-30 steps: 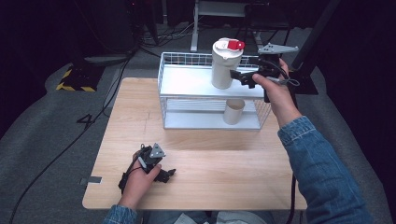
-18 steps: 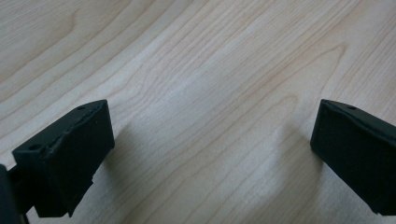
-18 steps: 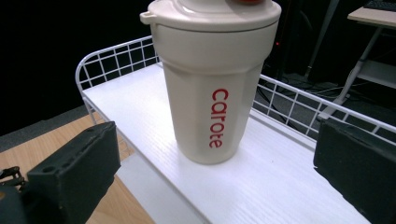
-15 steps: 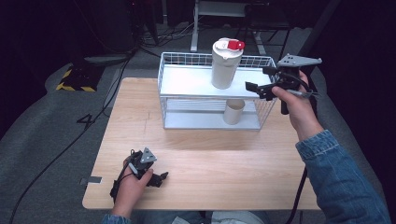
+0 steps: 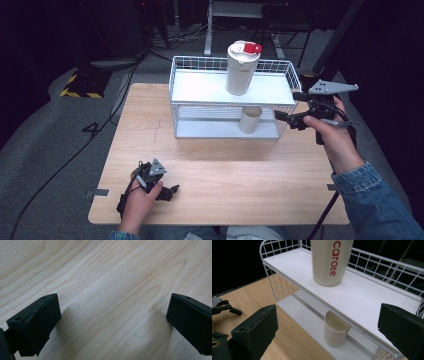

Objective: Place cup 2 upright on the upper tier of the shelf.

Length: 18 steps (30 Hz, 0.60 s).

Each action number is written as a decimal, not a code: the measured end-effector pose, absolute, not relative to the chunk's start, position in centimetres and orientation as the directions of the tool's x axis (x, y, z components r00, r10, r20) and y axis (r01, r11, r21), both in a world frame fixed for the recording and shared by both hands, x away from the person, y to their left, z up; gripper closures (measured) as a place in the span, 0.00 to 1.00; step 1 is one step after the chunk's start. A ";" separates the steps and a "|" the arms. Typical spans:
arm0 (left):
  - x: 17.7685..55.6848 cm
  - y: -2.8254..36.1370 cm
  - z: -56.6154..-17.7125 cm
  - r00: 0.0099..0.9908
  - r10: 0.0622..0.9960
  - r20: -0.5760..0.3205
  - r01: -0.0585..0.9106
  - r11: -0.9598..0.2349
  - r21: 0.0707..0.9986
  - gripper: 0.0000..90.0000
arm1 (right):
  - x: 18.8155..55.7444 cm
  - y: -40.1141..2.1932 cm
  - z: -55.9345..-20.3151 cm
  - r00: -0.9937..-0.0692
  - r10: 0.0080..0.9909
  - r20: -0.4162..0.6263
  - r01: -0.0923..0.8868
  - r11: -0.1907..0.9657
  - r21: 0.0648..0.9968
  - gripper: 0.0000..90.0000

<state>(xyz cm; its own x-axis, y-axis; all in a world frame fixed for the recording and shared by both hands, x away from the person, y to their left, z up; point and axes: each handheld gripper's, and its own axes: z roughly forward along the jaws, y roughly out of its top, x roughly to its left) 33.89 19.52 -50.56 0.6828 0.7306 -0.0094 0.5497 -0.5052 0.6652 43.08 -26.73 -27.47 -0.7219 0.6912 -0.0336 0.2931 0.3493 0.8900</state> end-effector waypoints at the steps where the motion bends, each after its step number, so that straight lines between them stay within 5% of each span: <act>1: 33.9 19.5 -50.6 0.683 0.730 -0.009 0.550 -0.506 0.665 0.00 | 42.9 -26.9 -27.7 -0.719 0.693 -0.041 0.294 0.358 0.886 0.04; 18: 33.9 19.5 -50.6 0.683 0.731 -0.009 0.550 -0.505 0.665 0.00 | 40.6 -29.1 -31.9 -0.701 0.710 -0.070 0.325 0.406 0.854 0.07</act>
